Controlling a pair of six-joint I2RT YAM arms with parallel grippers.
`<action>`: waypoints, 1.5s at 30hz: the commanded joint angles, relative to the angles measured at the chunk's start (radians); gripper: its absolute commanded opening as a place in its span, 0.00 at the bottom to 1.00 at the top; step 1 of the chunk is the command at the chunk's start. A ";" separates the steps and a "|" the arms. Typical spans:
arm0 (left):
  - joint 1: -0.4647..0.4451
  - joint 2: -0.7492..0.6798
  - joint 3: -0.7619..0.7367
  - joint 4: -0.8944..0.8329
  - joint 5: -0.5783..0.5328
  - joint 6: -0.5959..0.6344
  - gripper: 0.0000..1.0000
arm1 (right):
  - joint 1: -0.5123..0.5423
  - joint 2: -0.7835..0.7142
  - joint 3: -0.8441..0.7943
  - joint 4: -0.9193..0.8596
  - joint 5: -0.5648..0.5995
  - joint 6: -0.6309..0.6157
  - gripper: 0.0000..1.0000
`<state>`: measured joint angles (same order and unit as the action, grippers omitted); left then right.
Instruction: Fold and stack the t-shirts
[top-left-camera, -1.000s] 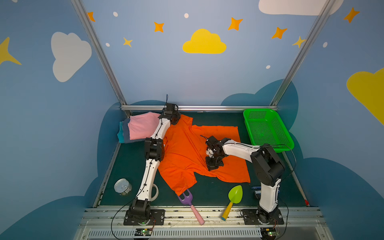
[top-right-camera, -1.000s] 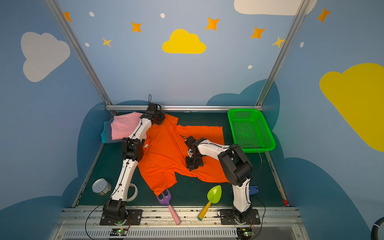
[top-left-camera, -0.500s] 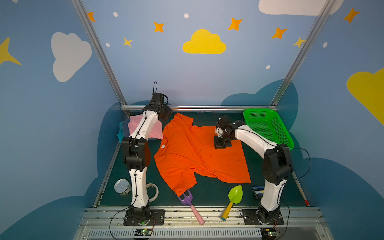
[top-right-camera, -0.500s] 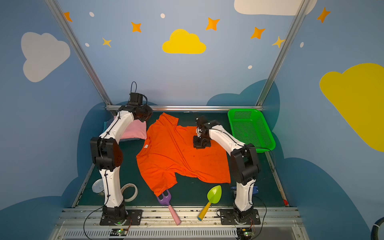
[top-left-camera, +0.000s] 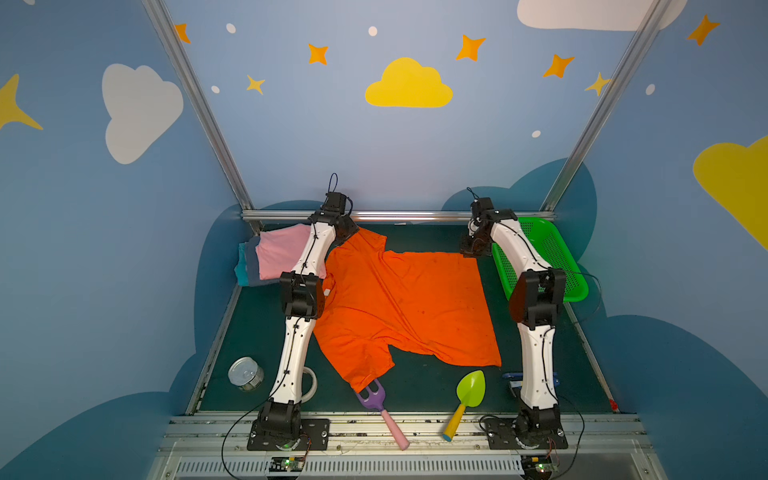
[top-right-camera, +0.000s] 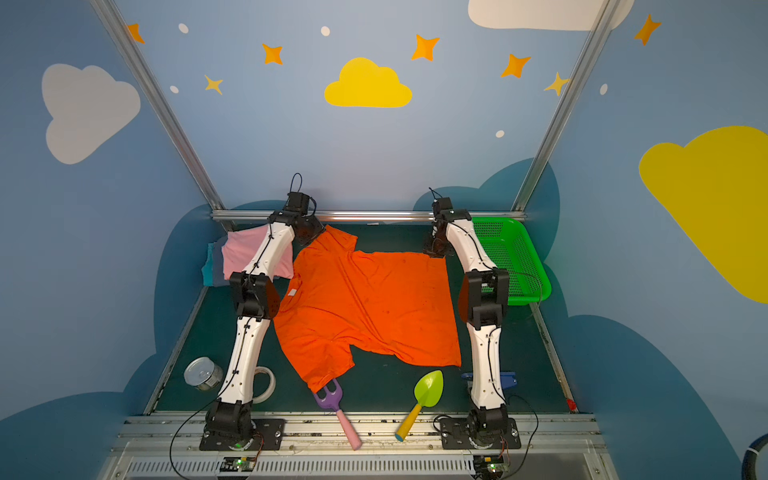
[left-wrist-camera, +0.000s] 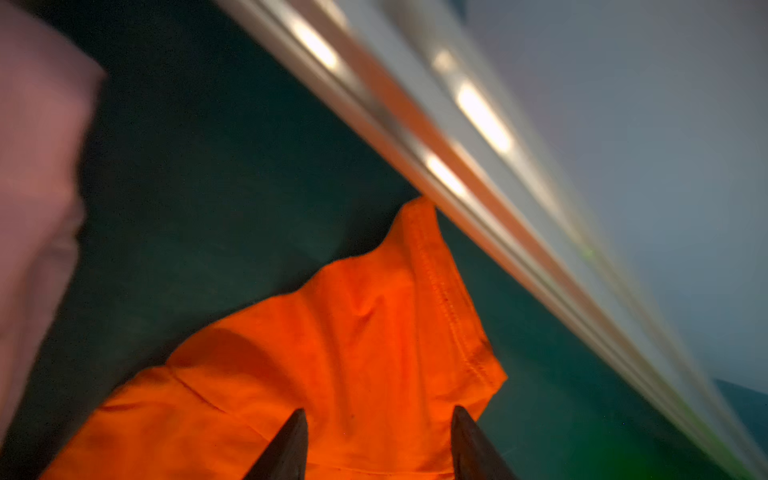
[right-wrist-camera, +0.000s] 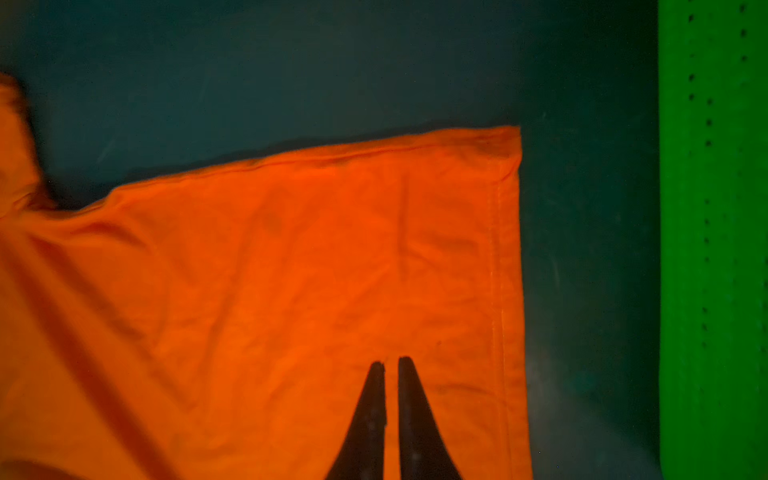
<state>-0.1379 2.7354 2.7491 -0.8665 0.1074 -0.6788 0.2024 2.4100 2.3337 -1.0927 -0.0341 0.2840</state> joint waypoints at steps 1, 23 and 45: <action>0.002 -0.007 -0.030 0.025 -0.010 0.027 0.59 | 0.005 0.077 0.131 -0.076 0.035 -0.090 0.14; 0.060 0.138 -0.074 0.156 0.159 -0.026 0.78 | 0.000 0.285 0.181 0.146 0.040 -0.017 0.81; 0.076 0.037 -0.135 0.013 0.096 0.019 0.04 | 0.001 0.170 0.082 0.251 0.099 -0.013 0.00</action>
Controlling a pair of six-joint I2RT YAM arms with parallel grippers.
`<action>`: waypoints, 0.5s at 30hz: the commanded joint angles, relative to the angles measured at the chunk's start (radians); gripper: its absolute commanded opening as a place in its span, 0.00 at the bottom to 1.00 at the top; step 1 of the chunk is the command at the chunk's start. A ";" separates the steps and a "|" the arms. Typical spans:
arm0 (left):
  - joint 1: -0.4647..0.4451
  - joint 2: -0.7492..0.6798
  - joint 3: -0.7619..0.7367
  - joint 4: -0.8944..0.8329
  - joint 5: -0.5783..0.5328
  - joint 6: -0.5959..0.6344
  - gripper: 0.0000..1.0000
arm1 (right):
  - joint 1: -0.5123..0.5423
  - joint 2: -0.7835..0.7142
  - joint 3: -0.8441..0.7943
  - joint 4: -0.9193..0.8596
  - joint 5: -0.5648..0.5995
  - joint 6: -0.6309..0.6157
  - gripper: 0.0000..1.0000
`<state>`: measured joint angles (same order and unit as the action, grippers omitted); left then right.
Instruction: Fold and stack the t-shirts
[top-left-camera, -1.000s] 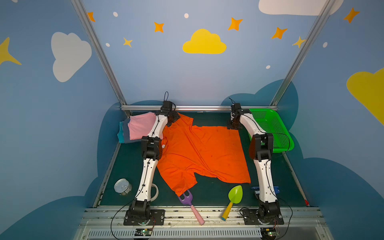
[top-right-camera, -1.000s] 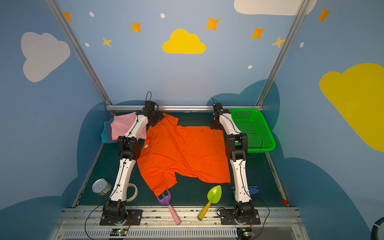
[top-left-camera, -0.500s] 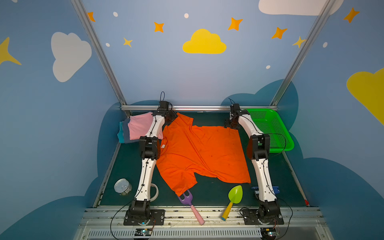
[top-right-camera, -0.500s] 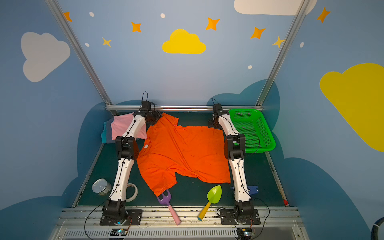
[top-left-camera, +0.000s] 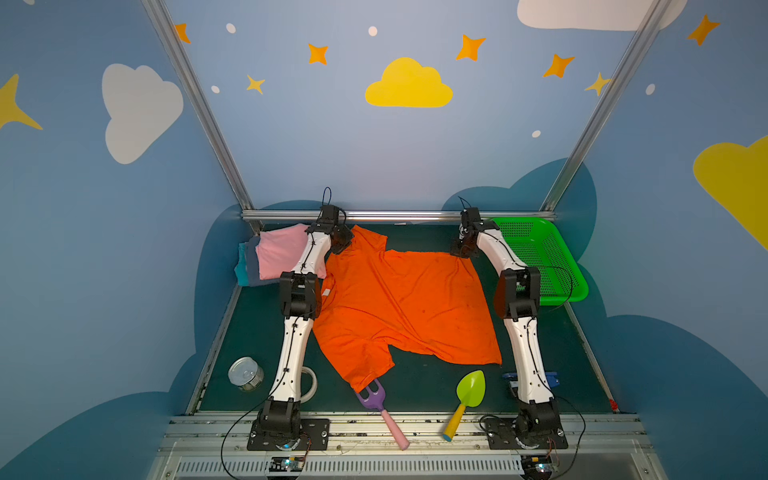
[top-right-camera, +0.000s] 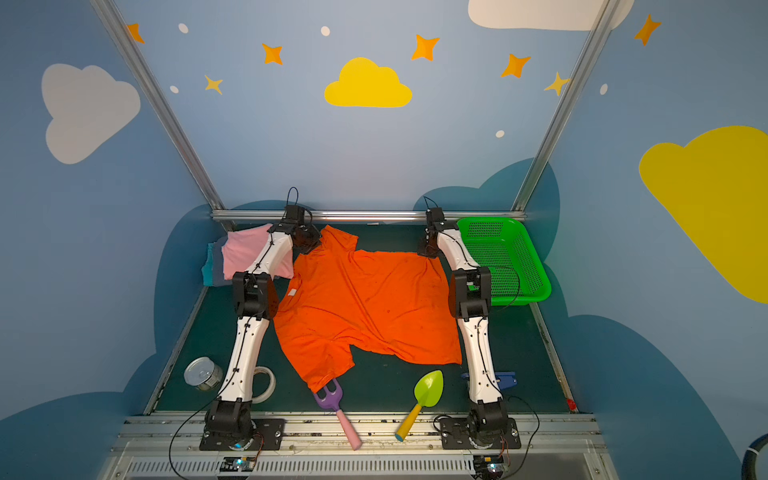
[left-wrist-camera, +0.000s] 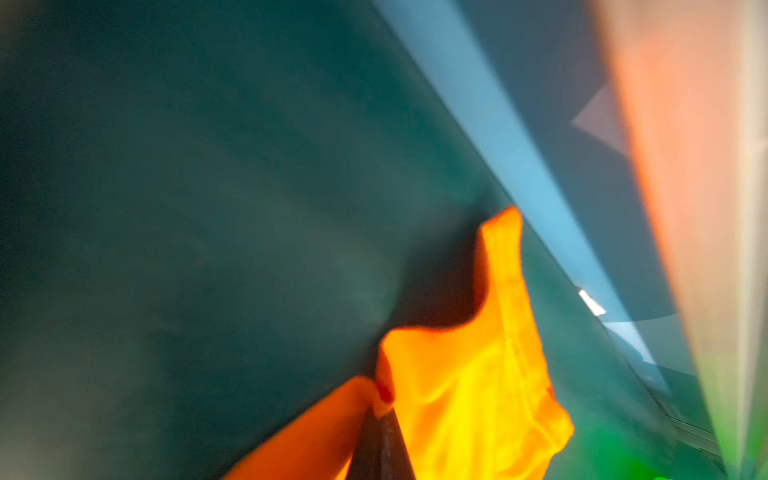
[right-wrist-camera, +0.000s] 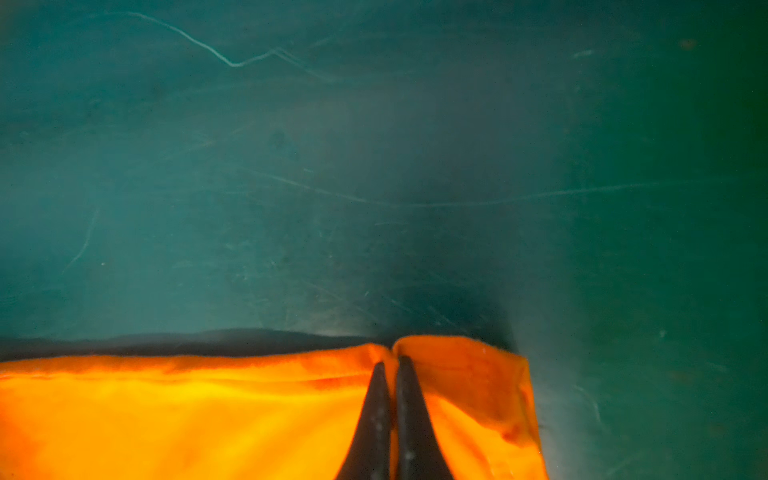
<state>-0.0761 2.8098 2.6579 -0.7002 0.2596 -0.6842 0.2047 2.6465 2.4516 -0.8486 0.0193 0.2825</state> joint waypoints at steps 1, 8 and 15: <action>0.020 -0.058 -0.053 -0.154 -0.075 0.023 0.04 | -0.002 -0.083 -0.049 0.019 0.058 -0.014 0.00; 0.039 -0.208 -0.157 -0.119 -0.078 0.010 0.04 | -0.013 -0.196 -0.161 0.082 0.113 -0.005 0.00; 0.039 -0.268 -0.209 -0.128 -0.027 -0.004 0.04 | -0.013 -0.272 -0.216 0.080 0.113 0.010 0.00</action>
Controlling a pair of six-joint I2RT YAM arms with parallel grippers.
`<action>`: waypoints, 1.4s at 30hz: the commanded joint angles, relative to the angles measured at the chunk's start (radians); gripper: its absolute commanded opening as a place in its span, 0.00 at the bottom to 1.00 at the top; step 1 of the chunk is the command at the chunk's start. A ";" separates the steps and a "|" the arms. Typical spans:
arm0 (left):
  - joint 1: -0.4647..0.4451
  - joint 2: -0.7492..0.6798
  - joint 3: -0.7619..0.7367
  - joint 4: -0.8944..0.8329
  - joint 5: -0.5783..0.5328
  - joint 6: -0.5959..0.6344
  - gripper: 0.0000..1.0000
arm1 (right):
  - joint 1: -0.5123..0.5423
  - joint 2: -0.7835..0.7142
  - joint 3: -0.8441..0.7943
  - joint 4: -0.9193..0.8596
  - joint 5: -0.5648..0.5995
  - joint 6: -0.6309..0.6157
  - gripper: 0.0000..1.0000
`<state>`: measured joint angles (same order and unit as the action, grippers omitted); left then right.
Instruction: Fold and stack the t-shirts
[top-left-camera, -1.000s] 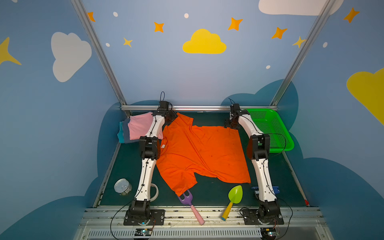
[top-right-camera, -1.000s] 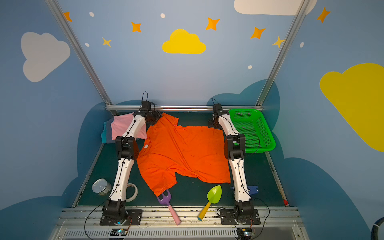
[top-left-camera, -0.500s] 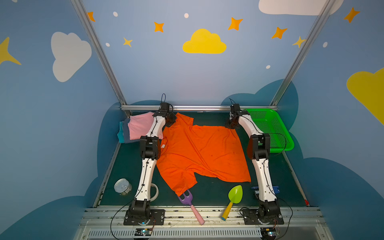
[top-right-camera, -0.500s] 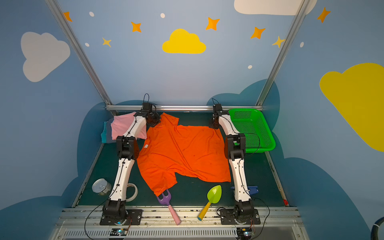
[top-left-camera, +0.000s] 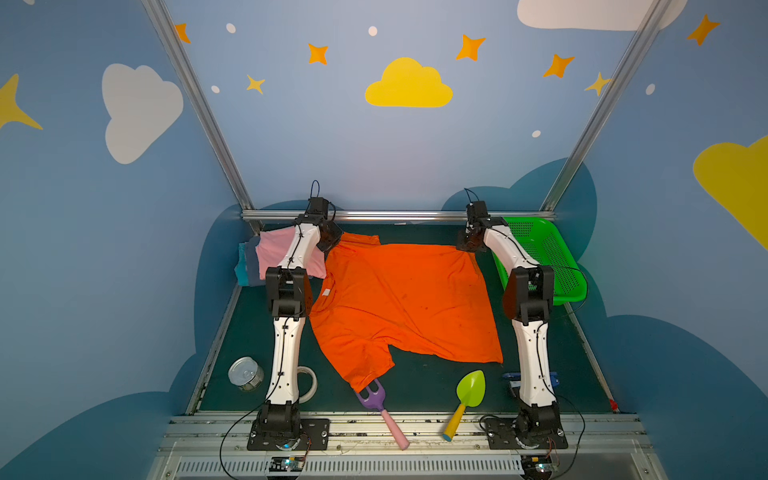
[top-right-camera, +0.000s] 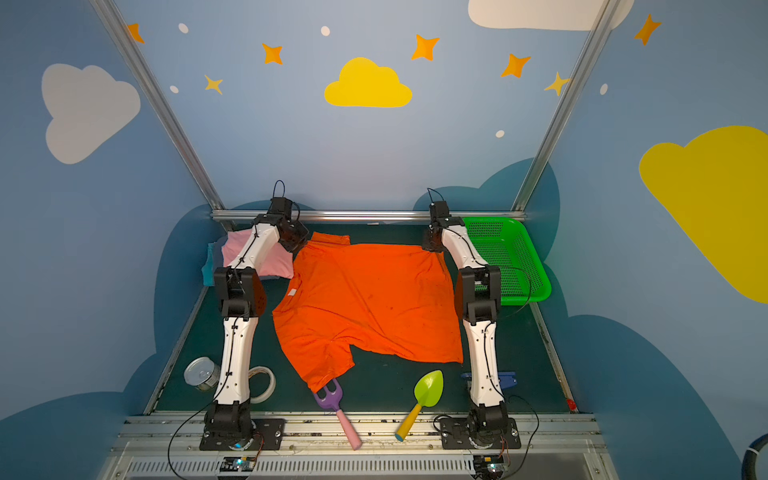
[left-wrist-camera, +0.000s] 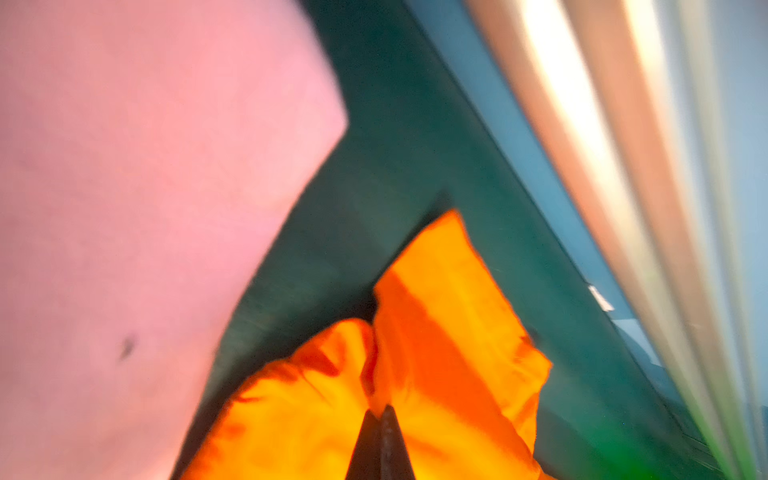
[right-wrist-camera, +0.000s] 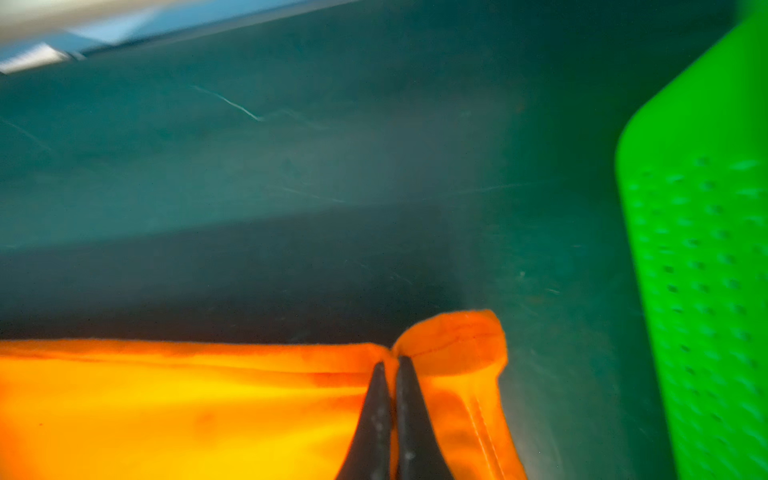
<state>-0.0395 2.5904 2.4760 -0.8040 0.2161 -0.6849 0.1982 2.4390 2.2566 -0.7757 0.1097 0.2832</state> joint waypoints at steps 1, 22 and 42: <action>0.002 -0.060 -0.042 -0.023 0.021 -0.002 0.04 | -0.006 -0.074 -0.028 0.005 0.020 0.010 0.00; -0.005 -0.588 -0.783 0.101 0.040 0.002 0.04 | -0.006 -0.233 -0.223 -0.148 -0.036 0.097 0.00; -0.072 -0.686 -1.143 0.079 -0.059 0.019 0.04 | 0.058 -0.451 -0.712 -0.001 -0.007 0.171 0.00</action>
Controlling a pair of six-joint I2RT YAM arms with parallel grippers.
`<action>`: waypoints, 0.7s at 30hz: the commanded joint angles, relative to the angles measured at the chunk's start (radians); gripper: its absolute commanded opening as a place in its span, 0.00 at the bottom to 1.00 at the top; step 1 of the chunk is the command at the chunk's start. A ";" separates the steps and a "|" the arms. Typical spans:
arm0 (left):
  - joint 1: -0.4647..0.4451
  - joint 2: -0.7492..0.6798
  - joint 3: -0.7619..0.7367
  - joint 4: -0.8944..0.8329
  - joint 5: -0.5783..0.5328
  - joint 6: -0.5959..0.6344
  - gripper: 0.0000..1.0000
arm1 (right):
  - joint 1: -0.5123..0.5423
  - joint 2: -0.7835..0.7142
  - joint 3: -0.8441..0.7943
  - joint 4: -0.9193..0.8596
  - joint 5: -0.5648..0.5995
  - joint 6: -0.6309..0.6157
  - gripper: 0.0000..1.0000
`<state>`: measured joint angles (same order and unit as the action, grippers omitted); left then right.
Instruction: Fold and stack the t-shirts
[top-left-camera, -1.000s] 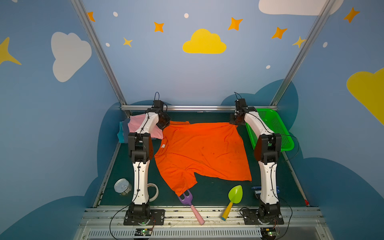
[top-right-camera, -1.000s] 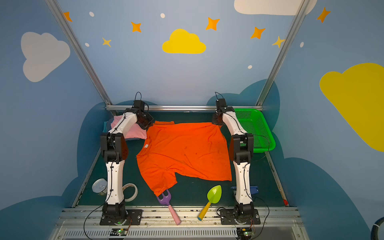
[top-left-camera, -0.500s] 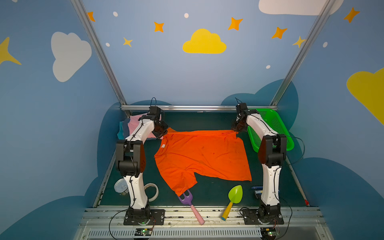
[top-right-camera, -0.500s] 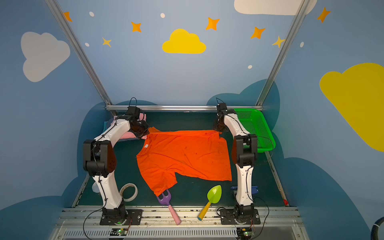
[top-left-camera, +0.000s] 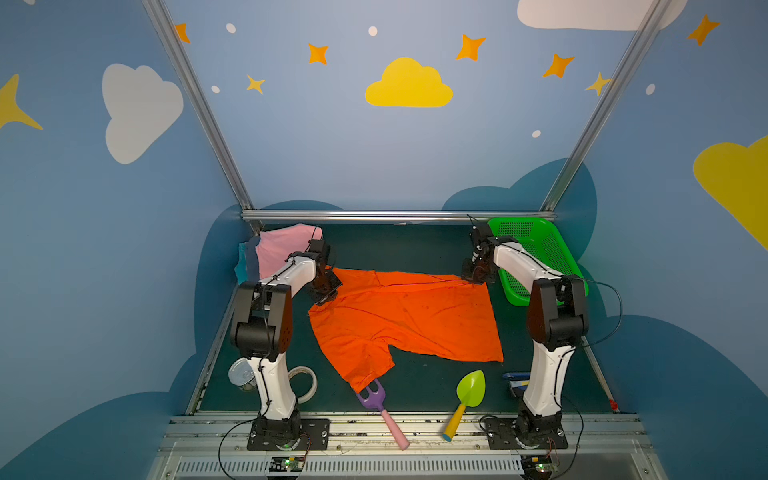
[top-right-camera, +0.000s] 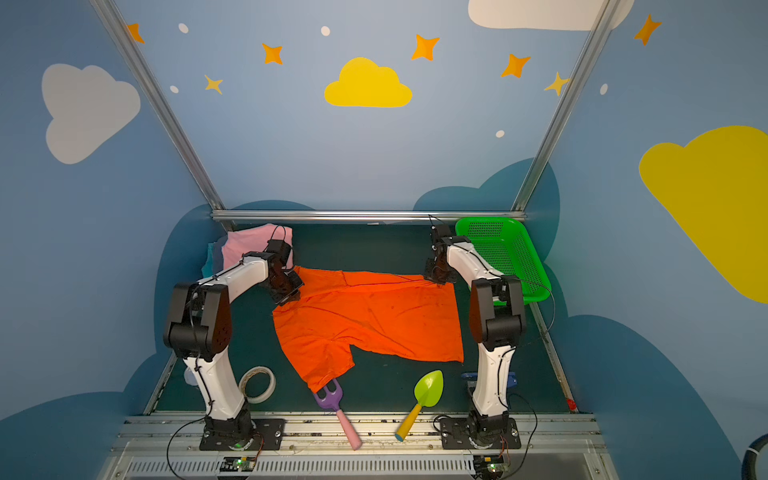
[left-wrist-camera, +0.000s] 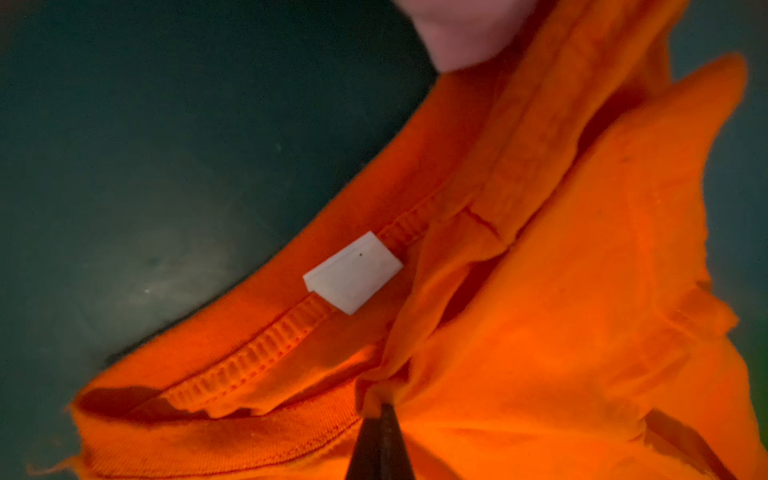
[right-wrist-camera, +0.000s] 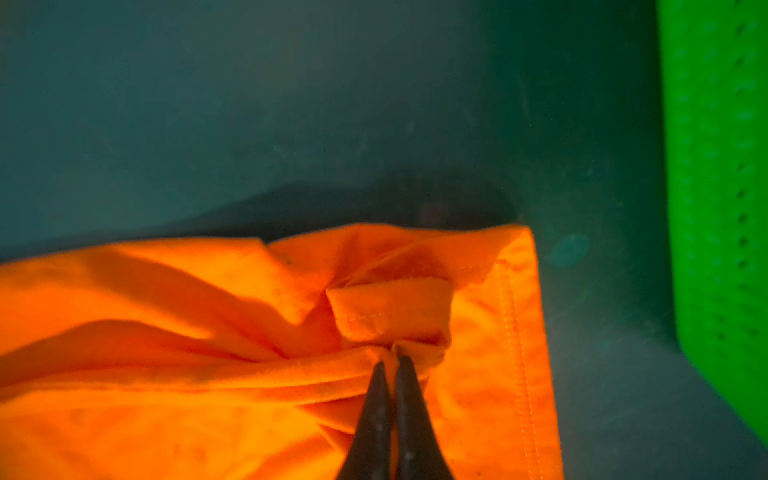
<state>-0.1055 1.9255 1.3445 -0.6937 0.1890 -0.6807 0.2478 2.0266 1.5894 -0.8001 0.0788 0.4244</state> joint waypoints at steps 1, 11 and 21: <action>-0.010 -0.018 -0.013 -0.040 -0.037 0.013 0.04 | 0.008 -0.045 -0.068 0.032 0.024 0.037 0.00; -0.026 -0.056 -0.007 -0.204 -0.123 0.020 0.10 | 0.006 -0.121 -0.216 0.061 0.069 0.069 0.18; -0.042 -0.099 0.180 -0.305 -0.167 0.008 0.39 | 0.017 -0.325 -0.308 0.037 0.099 0.078 0.44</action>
<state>-0.1379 1.8679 1.4380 -0.9707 0.0647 -0.6674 0.2577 1.7897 1.2793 -0.7448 0.1421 0.4953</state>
